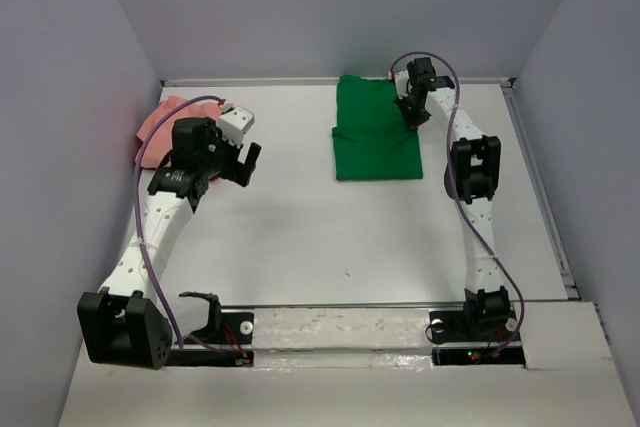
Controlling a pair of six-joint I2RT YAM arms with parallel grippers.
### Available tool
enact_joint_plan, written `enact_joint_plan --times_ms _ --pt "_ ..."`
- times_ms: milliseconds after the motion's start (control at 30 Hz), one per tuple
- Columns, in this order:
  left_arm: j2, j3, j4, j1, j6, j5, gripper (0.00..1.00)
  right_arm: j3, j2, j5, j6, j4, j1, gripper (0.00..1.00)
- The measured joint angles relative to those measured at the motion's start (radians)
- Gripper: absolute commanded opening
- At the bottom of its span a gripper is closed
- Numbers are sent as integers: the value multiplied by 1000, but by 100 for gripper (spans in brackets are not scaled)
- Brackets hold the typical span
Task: Fold and stack the t-shirts
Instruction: Fold the tshirt
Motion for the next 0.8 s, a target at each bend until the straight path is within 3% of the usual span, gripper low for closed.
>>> enact_joint_plan --times_ms 433,533,567,600,633,733,800 --pt "41 6 -2 17 -5 8 99 29 14 48 -34 26 0 0" --pt "47 13 -1 18 -13 9 99 -89 -77 51 -53 65 0 2" --pt "47 16 0 20 -18 10 99 -123 -110 51 -58 73 0 10" --pt "47 18 3 24 -25 10 99 -161 -161 47 -63 76 0 34" --pt "47 18 7 26 -32 9 99 -184 -202 43 -70 78 0 44" --pt "46 18 23 51 -69 10 99 -276 -402 11 -85 98 2 65" --pt "42 16 38 68 -89 18 99 -344 -555 -10 -96 117 8 66"
